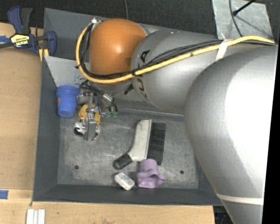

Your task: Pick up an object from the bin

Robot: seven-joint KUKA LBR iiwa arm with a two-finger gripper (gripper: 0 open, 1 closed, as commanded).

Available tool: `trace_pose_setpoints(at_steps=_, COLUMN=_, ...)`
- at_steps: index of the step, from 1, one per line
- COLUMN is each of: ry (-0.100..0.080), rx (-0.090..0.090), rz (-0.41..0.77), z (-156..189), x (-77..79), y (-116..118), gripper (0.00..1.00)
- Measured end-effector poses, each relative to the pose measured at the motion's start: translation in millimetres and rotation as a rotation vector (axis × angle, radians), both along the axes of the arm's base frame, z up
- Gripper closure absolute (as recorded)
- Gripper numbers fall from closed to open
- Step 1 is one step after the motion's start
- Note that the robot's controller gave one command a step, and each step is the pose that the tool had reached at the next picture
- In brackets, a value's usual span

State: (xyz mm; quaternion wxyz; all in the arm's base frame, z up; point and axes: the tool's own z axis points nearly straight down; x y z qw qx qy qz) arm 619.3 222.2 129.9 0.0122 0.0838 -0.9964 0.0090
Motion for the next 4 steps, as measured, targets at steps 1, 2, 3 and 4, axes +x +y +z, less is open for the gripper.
trace_pose_setpoints(at_steps=1, ry=-0.024, rx=0.022, rz=0.071, z=12, x=0.0, y=-42, gripper=0.0)
trace_pose_setpoints(at_steps=2, ry=-0.025, rx=0.021, rz=0.091, z=16, x=-7.9, y=-95, gripper=0.0)
trace_pose_setpoints(at_steps=3, ry=-0.029, rx=0.018, rz=-0.025, z=10, x=-1.8, y=-63, gripper=0.0)
trace_pose_setpoints(at_steps=4, ry=-0.04, rx=0.032, rz=-0.052, z=-39, x=-11.1, y=-47, gripper=0.0)
